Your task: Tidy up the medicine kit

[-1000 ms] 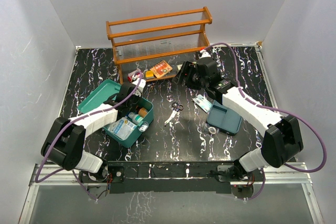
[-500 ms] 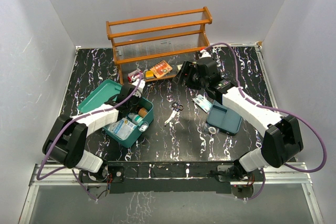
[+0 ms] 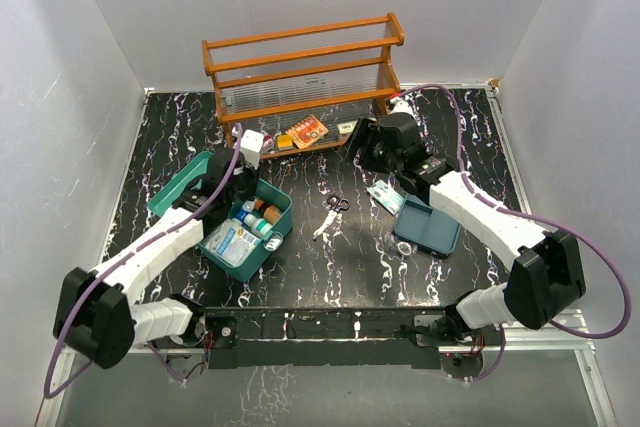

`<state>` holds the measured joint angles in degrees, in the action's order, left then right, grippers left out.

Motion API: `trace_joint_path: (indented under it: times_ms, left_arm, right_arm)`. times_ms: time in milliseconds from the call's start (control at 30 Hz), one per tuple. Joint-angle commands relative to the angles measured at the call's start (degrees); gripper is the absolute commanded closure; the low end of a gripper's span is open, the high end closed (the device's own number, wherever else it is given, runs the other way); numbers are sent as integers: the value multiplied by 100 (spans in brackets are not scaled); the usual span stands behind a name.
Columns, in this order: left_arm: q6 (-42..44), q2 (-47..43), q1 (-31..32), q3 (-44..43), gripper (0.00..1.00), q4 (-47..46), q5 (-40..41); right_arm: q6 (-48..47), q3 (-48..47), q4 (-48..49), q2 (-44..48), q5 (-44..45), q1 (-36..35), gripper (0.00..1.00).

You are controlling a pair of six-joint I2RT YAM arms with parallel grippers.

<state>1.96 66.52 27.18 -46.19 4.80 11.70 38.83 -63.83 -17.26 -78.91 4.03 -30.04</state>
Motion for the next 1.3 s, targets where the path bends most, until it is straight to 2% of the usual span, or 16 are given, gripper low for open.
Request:
trace_joint_path:
  times_ms: [0, 133, 200, 500, 600, 767, 933, 1267]
  left_arm:
    - [-408, -428, 24, -554, 63, 299, -141]
    - [-1035, -659, 15, -926, 46, 449, 220]
    - [-1192, -733, 15, -1126, 41, 582, 225]
    - [-2146, -740, 9, -1887, 16, 1227, -753]
    - [-2274, -408, 6, -2314, 3, 1651, -959]
    - [-2098, -164, -18, -2481, 1, 1853, -1081]
    - [-1631, -118, -26, -2473, 1, 1775, -1617]
    - [-1745, 121, -25, -2505, 2, 1413, -2495]
  right_arm:
    - [40, 13, -424, 322, 962, 124, 32]
    - [97, 73, -987, 404, 1383, 316, 31]
    - [98, 158, -1176, 433, 1424, 411, 31]
    - [403, 556, -1897, 395, 1176, 595, 32]
    - [624, 687, -2080, 341, 1261, 618, 34]
    - [672, 803, -2072, 61, 1088, 633, 38]
    - [-74, 476, -1881, -513, 592, 631, 45]
    - [-1686, -709, -1832, -1839, 967, 638, 49]
